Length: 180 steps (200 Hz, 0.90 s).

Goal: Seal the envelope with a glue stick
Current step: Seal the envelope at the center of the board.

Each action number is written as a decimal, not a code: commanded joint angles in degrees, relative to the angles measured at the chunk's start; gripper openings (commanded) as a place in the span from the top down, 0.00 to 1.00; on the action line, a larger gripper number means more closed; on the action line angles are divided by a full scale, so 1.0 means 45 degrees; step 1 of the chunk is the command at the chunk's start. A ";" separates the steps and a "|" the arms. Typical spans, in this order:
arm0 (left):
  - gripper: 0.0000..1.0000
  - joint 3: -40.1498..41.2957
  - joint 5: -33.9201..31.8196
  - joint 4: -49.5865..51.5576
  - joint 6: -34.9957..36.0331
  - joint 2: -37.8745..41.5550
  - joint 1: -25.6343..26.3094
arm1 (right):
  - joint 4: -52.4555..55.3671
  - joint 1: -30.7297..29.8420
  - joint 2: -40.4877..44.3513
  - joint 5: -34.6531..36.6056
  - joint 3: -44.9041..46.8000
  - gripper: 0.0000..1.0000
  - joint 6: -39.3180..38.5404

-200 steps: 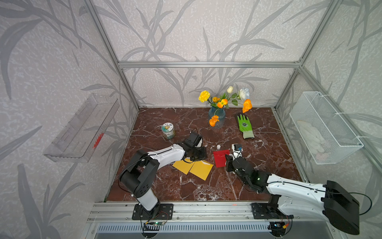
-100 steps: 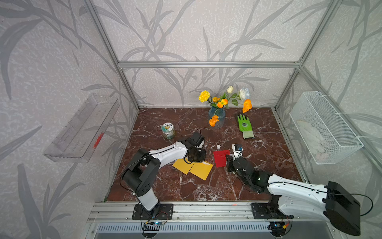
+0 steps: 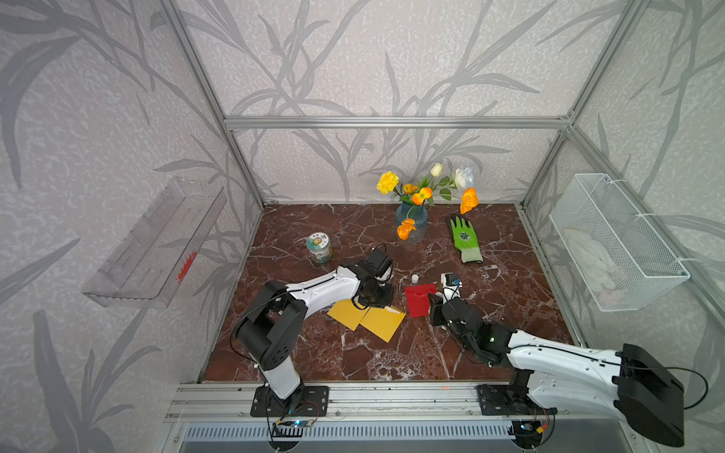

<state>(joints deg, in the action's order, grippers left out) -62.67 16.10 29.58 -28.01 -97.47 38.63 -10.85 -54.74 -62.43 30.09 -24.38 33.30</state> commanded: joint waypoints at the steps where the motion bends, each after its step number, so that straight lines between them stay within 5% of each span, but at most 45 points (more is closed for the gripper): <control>1: 0.97 -0.0542 -0.0282 0.0652 0.0347 0.0238 0.0048 | 0.0117 0.0034 0.0145 0.0072 -0.0090 1.00 0.0173; 180: 0.97 0.0575 -0.0207 -0.0397 0.0490 -0.0922 0.0347 | 0.0272 0.0018 0.0202 0.0199 0.0085 1.00 0.0374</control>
<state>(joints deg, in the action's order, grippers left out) -61.60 16.05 28.25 -26.59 -101.03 39.81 -10.61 -54.74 -62.41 30.00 -24.36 34.41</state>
